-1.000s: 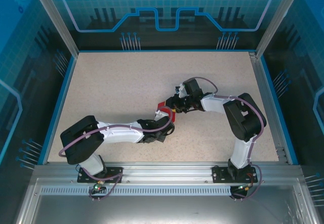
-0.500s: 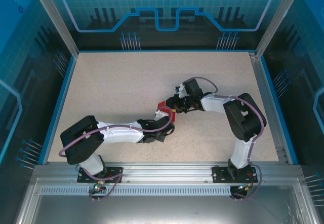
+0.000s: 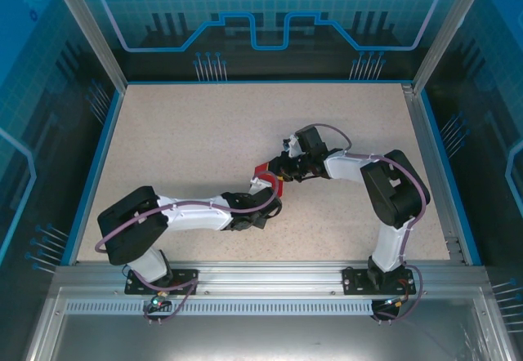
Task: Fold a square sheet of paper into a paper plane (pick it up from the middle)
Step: Fourth fold the wing at the center of the table.
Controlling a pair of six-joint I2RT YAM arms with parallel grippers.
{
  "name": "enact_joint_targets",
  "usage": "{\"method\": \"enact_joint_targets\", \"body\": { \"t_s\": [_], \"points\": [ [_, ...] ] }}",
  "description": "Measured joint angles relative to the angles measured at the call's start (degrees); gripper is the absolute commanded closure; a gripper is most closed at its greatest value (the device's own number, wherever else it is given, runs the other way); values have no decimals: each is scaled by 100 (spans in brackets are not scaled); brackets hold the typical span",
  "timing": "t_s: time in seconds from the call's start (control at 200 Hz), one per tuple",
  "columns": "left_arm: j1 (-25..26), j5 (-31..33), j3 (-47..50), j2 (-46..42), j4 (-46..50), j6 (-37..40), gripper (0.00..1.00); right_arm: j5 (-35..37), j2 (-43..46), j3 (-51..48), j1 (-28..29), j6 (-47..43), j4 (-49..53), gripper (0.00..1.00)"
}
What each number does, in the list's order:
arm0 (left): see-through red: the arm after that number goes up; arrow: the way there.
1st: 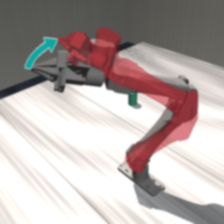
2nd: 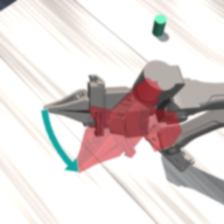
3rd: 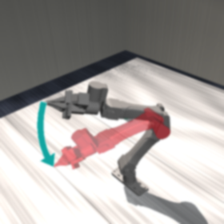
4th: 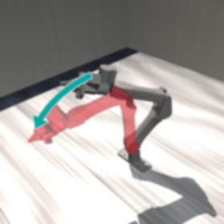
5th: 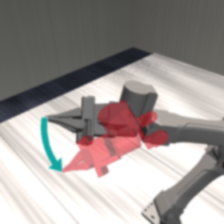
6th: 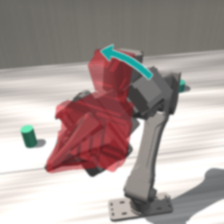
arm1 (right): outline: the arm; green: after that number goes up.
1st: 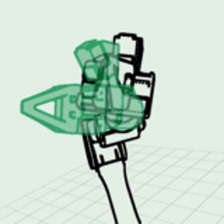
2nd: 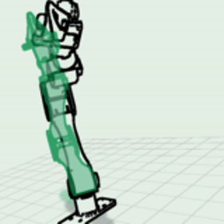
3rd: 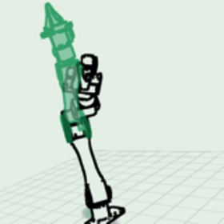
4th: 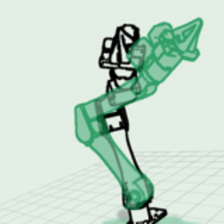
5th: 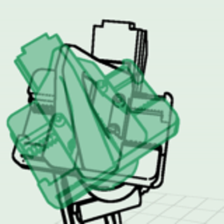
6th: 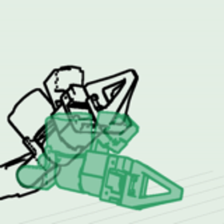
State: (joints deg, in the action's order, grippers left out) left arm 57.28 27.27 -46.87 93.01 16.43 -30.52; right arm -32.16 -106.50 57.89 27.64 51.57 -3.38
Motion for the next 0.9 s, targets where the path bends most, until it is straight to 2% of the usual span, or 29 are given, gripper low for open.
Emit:
{"method": "enact_joint_targets", "body": {
  "t_s": [0.375, 0.73, 0.9],
  "points": [
    [0, 46, 0, 151, 2, -2, 62, 0, 0, 42, 0, 0, 20, 80],
    [0, 46, 20, 31, -39, -2, 57, 0, 0, 48, 0, 0, 39, 80],
    [0, 48, 20, -37, -83, -2, 63, 0, 0, 48, 0, 0, 39, 80]
  ]
}}
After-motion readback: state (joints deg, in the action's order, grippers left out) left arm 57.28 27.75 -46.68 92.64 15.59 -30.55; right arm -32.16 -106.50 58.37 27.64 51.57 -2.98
